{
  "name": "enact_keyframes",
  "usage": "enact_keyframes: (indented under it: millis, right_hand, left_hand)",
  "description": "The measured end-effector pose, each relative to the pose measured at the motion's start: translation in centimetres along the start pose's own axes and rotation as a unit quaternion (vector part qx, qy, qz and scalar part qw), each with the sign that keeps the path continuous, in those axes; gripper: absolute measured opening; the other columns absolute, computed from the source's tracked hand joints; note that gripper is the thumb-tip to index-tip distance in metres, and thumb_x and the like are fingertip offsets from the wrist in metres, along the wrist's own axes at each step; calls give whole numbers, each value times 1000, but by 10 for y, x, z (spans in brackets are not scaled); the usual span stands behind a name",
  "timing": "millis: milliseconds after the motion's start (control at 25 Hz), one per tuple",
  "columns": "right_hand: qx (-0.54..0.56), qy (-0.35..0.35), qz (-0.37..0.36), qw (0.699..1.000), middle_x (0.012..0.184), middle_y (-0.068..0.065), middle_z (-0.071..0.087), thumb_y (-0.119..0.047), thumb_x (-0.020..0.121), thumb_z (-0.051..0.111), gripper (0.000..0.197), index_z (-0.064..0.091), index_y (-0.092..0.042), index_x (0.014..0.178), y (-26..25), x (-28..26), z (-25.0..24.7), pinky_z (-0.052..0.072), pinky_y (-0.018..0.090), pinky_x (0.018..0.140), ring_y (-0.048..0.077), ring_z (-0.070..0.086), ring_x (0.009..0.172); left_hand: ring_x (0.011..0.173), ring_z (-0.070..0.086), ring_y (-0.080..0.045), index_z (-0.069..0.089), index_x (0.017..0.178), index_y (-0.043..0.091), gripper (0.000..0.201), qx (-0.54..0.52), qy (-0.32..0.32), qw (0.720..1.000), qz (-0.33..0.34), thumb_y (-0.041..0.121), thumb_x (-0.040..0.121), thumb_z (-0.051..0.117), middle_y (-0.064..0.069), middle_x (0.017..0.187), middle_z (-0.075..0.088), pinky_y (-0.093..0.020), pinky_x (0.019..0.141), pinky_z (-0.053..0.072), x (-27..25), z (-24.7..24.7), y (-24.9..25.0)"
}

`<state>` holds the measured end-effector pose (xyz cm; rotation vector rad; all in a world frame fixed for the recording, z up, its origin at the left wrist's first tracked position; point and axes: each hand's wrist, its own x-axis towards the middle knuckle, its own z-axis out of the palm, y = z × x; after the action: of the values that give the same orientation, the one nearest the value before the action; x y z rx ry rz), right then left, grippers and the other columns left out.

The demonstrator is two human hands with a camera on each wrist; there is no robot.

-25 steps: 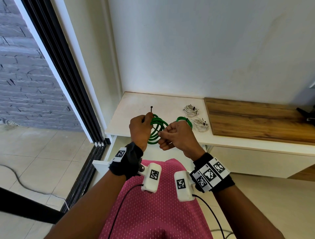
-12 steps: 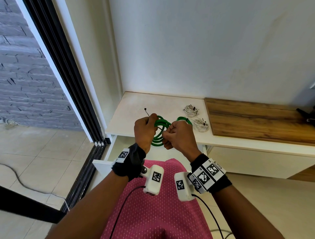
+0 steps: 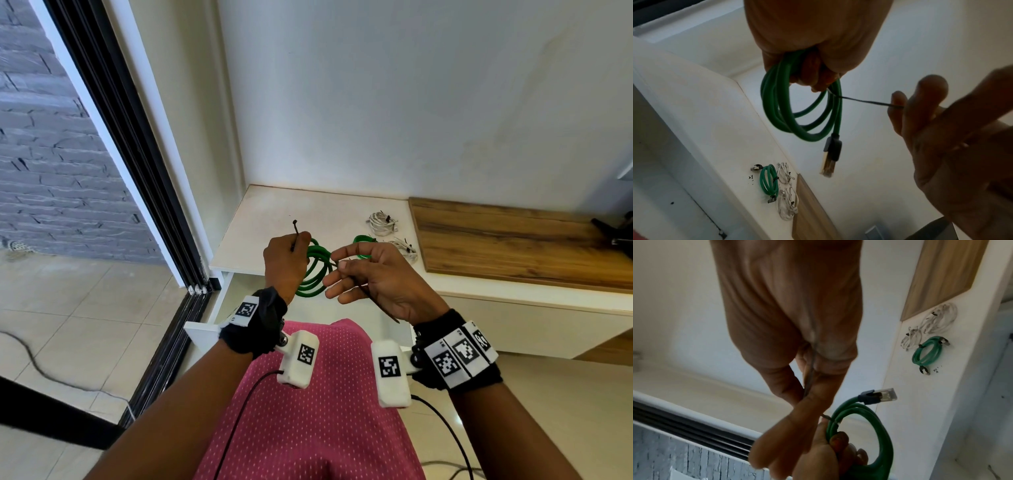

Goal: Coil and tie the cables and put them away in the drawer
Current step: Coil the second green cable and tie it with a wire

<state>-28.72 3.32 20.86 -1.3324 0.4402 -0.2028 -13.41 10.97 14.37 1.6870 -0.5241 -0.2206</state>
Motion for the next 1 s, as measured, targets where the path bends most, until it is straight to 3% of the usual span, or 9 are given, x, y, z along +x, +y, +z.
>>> enact_keyframes:
  millis: [80, 240, 360, 480, 560, 720, 760, 880, 1000]
  right_hand:
    - [17, 4, -1, 1000, 86, 29, 69, 6, 93, 49, 18, 58, 8, 108, 1, -3, -2, 57, 29, 52, 30, 71, 64]
    - [50, -8, 2, 999, 89, 28, 70, 9, 93, 44, 20, 61, 8, 105, 1, -8, -5, 60, 31, 59, 31, 72, 71]
    - [84, -28, -8, 996, 90, 28, 70, 9, 94, 41, 22, 62, 11, 101, 0, -11, -6, 60, 32, 64, 33, 72, 78]
    - [114, -47, -26, 992, 98, 31, 68, 11, 94, 39, 26, 64, 11, 101, 0, -12, -8, 60, 36, 71, 37, 70, 89]
    - [117, -54, -32, 991, 101, 32, 67, 12, 92, 40, 28, 67, 9, 99, 1, -13, -9, 60, 36, 72, 38, 69, 93]
    - [105, -49, -25, 993, 101, 30, 68, 15, 89, 43, 27, 63, 8, 107, 3, -12, -12, 60, 36, 69, 38, 70, 89]
    - [98, -39, -12, 994, 101, 30, 68, 15, 88, 46, 27, 61, 8, 110, 4, -11, -13, 60, 36, 67, 37, 71, 86]
    - [73, -6, 38, 997, 99, 32, 67, 15, 84, 55, 29, 60, 7, 111, 9, -8, -19, 61, 40, 68, 39, 71, 81]
    - [19, 17, 60, 998, 96, 31, 68, 11, 81, 62, 25, 61, 9, 106, 15, -6, -21, 60, 43, 71, 38, 70, 78]
  left_hand:
    - [53, 52, -19, 68, 71, 9, 32, 11, -3, 1000, 11, 24, 95, 54, -5, 52, 56, -42, 67, 50, -2, 0, -2]
    - [49, 47, -15, 69, 72, 7, 32, -1, -4, 1000, 8, 26, 95, 56, 0, 49, 52, -44, 67, 52, -1, -1, -4]
    - [44, 44, -8, 67, 69, 12, 30, -18, -7, 1000, -9, 25, 94, 58, 8, 42, 48, -36, 61, 46, 0, -1, -5]
    - [45, 46, -10, 68, 74, 10, 27, -30, -10, 999, -16, 24, 94, 58, 8, 45, 49, -28, 56, 38, -1, -2, -5]
    - [48, 48, -13, 70, 78, 9, 25, -34, -10, 999, -17, 24, 94, 58, 4, 49, 51, -26, 55, 37, -1, -2, -5]
    - [44, 47, -9, 70, 81, 6, 24, -52, -5, 998, -34, 23, 94, 58, 9, 44, 50, -24, 51, 35, -1, -3, -5]
    - [44, 47, -9, 70, 82, 5, 25, -60, -5, 997, -40, 23, 94, 57, 9, 46, 49, -24, 50, 34, -1, -4, -4]
    - [51, 45, -16, 69, 87, -2, 31, -84, -10, 995, -49, 24, 95, 55, -10, 61, 46, -24, 49, 35, 0, -7, 0]
    - [50, 46, -15, 68, 88, -4, 34, -104, -7, 993, -56, 26, 96, 55, -14, 67, 46, -24, 48, 34, 3, -10, 4]
